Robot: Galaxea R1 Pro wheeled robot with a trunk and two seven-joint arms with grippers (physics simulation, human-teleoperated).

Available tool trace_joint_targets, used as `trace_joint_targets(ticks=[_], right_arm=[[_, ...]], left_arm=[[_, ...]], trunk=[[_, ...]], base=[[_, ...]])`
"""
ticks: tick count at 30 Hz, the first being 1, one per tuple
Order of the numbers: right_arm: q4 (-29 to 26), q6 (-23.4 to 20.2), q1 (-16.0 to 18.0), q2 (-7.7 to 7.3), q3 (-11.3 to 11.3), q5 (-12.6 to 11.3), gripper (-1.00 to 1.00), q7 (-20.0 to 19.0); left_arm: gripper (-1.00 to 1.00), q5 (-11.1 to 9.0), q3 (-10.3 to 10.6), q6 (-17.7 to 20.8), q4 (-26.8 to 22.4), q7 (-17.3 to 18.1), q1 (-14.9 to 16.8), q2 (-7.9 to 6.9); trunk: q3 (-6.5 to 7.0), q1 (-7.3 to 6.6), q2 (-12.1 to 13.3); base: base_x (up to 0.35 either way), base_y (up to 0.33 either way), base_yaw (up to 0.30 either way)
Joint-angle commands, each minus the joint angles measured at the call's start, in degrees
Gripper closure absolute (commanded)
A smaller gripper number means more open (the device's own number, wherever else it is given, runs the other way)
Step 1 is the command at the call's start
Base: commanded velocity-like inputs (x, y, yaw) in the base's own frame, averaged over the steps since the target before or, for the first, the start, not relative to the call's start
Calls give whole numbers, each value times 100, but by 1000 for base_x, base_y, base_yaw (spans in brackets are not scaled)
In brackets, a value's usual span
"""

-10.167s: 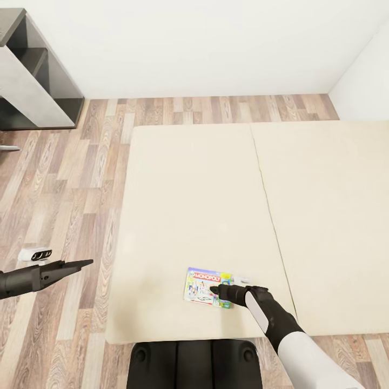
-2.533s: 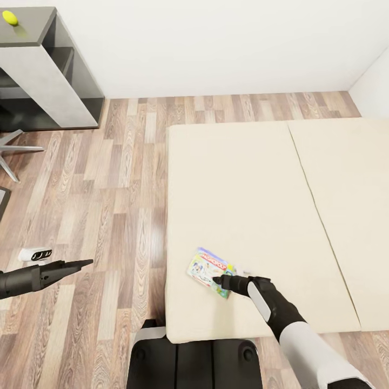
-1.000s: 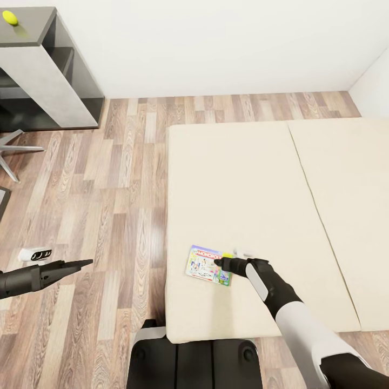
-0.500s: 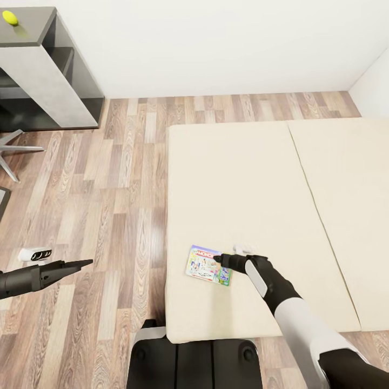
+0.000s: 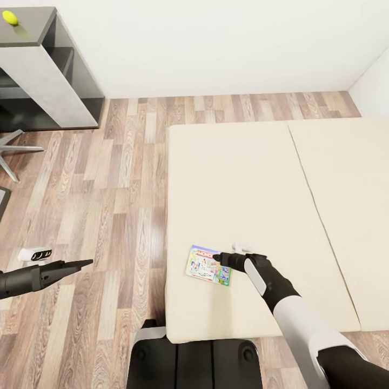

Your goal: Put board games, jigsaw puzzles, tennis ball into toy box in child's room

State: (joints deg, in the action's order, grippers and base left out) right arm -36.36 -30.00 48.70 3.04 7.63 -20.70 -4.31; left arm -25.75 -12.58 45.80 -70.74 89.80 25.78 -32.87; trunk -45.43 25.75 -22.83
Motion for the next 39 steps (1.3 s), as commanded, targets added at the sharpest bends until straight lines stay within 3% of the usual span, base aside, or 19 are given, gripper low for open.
trace_joint_targets(ticks=[1,39], right_arm=[[-5,-27,3,-2,2,4,-100,-8],[131,-30,8,-11,11,24,-100,-17]], left_arm=[[-100,0,2,61,-1,20,1,-2],[-100,0,2,61,27,20,4,-9]], trunk=[[-6,3,-9],[-6,3,-9]], base=[[0,0,0],[0,0,0]])
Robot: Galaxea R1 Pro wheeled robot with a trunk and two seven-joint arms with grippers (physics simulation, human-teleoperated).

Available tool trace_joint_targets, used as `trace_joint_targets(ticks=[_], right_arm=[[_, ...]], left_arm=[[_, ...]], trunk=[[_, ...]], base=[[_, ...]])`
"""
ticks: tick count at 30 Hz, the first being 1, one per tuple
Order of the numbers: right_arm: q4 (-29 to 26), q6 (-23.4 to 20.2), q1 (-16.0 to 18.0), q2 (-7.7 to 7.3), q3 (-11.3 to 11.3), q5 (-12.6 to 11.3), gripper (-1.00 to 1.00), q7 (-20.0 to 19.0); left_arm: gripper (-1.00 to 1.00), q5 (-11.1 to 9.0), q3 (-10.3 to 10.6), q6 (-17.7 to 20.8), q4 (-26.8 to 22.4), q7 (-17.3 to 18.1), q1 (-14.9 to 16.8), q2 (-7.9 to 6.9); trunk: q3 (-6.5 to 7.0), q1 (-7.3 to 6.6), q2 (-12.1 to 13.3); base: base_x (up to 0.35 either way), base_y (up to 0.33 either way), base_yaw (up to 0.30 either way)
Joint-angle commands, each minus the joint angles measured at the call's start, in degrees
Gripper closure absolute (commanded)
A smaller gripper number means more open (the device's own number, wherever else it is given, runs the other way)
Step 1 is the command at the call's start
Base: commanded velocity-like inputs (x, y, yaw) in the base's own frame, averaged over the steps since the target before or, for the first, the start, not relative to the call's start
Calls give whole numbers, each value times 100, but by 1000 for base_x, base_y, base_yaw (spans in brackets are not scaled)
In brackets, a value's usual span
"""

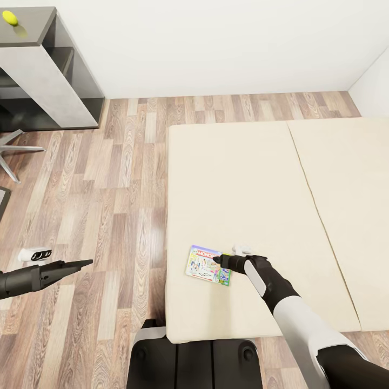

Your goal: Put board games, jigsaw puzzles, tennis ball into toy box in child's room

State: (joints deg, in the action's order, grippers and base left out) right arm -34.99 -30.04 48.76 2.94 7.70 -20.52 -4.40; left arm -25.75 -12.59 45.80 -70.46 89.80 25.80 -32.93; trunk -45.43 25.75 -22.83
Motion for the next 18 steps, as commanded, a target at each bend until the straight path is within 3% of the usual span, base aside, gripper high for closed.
trace_joint_targets(ticks=[1,18], right_arm=[[-6,-28,2,0,3,3,-100,-8],[-40,-45,2,3,-3,-5,-100,-7]], left_arm=[[-100,0,2,61,1,20,2,-2],[-100,0,1,61,1,20,2,-2]], trunk=[[-7,3,-9],[-120,3,-9]], base=[[0,0,0],[0,0,0]])
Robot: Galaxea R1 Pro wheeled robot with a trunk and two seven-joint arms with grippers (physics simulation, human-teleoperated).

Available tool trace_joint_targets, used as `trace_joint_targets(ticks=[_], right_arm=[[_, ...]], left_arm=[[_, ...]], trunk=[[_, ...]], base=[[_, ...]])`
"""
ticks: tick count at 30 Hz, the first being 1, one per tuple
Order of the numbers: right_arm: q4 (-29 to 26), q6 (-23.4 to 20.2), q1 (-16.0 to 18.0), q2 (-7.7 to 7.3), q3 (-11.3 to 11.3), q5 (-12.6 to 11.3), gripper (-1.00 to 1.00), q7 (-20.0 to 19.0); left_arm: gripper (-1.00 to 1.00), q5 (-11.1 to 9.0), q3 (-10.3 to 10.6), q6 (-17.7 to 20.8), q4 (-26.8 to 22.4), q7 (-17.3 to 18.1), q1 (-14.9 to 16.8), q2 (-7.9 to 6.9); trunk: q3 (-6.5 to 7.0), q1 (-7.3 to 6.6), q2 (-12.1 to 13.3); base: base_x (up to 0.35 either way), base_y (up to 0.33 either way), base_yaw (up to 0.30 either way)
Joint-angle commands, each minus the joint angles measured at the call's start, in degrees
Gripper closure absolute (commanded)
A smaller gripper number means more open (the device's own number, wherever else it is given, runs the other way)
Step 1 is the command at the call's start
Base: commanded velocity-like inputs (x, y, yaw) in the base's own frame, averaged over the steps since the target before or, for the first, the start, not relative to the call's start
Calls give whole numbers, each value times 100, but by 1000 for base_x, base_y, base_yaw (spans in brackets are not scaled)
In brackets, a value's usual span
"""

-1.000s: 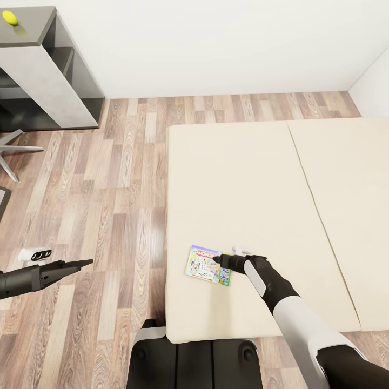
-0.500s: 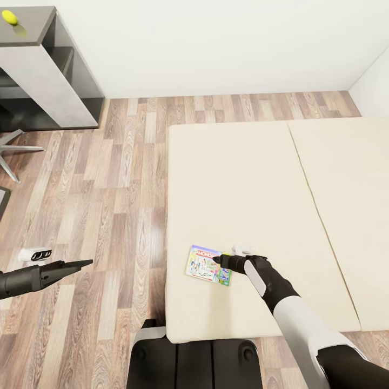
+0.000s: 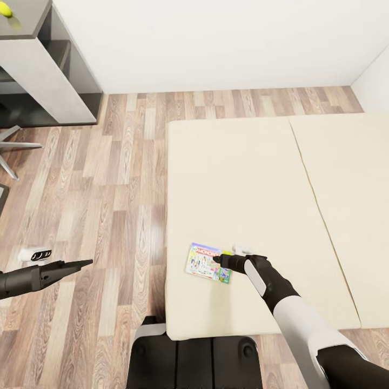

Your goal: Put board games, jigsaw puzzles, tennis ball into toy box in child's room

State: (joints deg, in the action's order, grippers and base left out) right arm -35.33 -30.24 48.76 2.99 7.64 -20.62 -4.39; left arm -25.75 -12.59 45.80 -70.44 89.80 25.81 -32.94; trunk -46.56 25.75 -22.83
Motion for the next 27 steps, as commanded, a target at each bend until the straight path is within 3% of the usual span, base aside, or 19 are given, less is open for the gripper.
trace_joint_targets(ticks=[1,27], right_arm=[[-6,-25,2,-1,3,5,-100,-8],[-43,-35,2,0,0,-13,-100,-10]], left_arm=[[-100,0,2,61,-1,20,1,-2],[-100,0,-4,61,4,20,0,-2]], trunk=[[-13,3,-9],[-42,3,-9]], base=[[0,0,0],[0,16,0]])
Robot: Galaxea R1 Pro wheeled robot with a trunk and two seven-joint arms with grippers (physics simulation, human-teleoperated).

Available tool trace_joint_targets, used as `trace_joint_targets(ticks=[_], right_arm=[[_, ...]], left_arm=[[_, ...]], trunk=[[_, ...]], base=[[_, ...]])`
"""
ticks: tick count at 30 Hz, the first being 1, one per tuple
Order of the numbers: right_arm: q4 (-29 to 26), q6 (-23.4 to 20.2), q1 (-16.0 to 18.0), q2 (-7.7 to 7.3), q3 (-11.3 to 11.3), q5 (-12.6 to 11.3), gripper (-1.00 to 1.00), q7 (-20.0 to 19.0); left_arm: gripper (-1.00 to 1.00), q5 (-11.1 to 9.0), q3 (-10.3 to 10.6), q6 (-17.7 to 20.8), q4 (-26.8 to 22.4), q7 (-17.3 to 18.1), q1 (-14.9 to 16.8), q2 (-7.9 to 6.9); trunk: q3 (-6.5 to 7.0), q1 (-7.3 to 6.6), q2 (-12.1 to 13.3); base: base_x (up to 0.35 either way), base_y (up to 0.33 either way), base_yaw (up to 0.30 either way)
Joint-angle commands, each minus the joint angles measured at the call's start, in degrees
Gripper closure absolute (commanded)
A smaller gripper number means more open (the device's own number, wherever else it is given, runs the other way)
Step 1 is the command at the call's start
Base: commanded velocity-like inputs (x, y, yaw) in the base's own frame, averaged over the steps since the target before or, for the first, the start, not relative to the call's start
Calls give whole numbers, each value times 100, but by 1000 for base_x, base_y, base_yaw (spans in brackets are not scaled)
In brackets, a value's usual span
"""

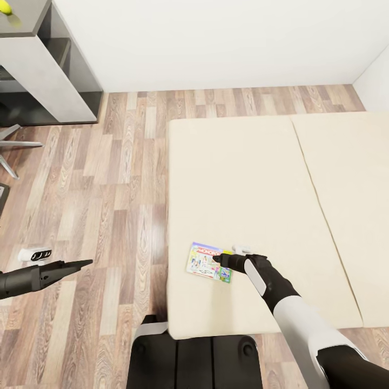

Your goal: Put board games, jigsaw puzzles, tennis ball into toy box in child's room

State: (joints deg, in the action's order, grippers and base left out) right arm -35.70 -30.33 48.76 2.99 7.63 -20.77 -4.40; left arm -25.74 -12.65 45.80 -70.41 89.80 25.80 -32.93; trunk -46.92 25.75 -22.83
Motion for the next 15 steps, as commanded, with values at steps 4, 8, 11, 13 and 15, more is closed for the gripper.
trace_joint_targets(ticks=[4,8,11,13,15], right_arm=[[-7,-26,2,0,2,3,-100,-8],[-7,-26,2,0,2,3,-100,-2],[-7,-26,2,0,2,3,-100,-1],[-7,-26,2,0,2,3,-100,0],[-7,-26,2,0,2,3,-100,0]], left_arm=[[-100,-1,1,61,0,20,0,-2],[-100,-1,0,61,0,20,2,-2],[-100,-1,-1,61,1,20,0,-2],[-100,-1,-1,61,1,20,2,-2],[-100,-1,-1,61,1,20,3,-2]], trunk=[[-13,3,-9],[-25,3,-9],[-35,3,-9],[-42,3,-9],[-50,3,-9]], base=[[0,183,0],[0,90,0],[0,27,0],[0,14,0],[0,7,0]])
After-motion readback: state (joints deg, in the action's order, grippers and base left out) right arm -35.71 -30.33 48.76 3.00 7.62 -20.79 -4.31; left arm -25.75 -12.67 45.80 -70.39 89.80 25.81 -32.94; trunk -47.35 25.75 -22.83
